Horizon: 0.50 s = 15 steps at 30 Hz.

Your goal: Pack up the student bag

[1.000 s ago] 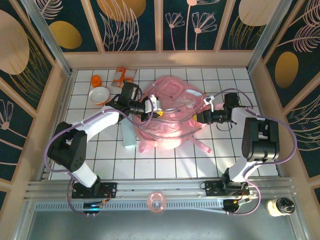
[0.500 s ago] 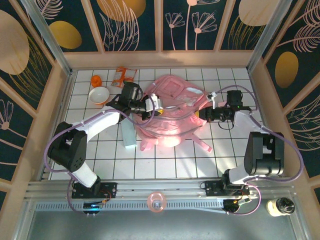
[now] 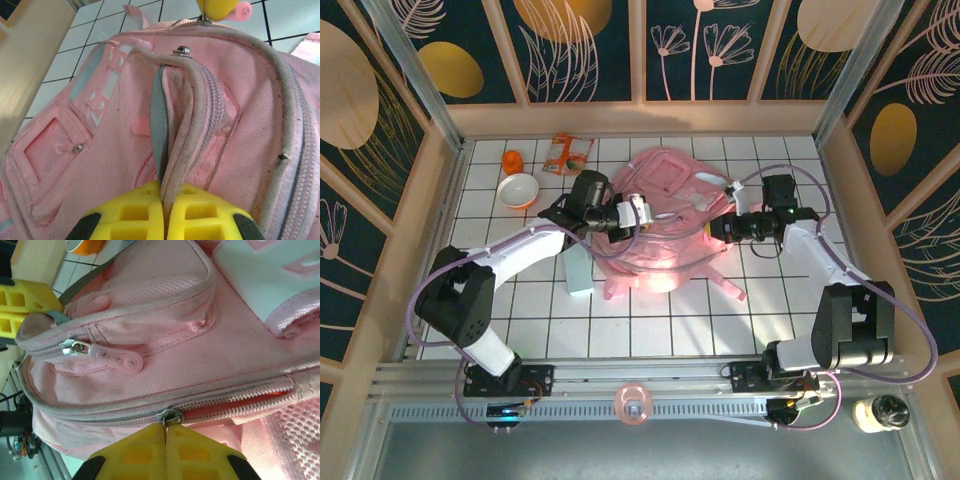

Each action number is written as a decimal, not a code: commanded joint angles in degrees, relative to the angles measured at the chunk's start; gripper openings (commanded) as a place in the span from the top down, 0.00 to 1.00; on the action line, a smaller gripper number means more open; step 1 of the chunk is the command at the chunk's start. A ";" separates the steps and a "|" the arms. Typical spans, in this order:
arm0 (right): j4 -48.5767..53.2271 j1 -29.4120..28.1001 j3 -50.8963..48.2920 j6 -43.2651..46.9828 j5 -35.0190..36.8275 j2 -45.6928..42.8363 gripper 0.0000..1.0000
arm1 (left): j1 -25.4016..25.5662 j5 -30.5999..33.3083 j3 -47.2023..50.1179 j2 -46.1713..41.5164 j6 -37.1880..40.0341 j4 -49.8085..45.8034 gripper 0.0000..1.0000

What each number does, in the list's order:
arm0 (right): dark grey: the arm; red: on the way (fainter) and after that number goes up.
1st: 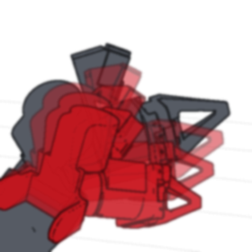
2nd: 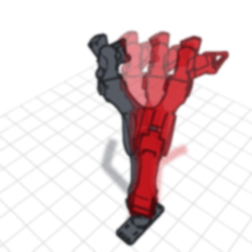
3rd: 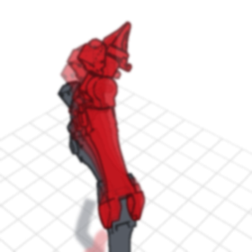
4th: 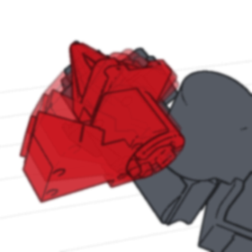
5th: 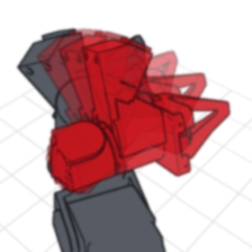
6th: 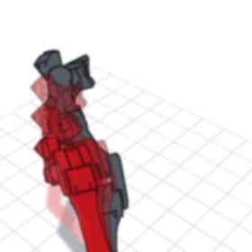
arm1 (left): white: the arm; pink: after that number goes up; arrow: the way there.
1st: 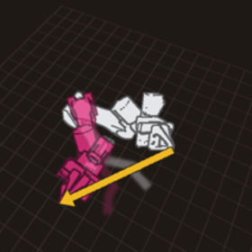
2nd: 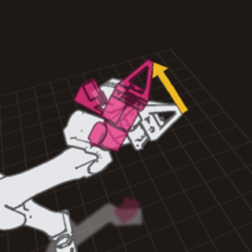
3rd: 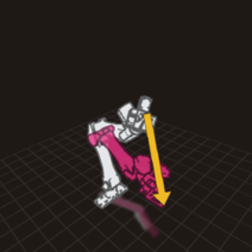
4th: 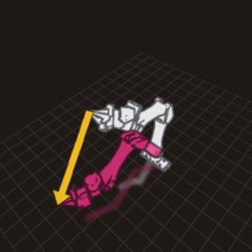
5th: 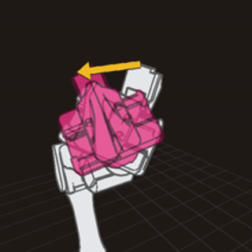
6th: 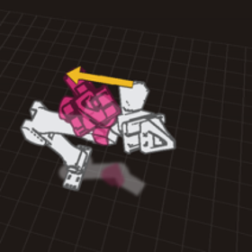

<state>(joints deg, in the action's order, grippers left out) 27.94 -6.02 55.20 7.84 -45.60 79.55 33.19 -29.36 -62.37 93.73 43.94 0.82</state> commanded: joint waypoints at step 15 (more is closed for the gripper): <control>-10.54 -15.16 -7.95 -24.99 9.04 -9.83 1.00 | 4.11 7.19 0.13 -2.30 -17.08 11.65 1.00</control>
<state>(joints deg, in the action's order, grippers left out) 23.90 -18.65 50.39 -9.91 -38.46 72.16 36.84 -22.81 -62.13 93.73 33.65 3.95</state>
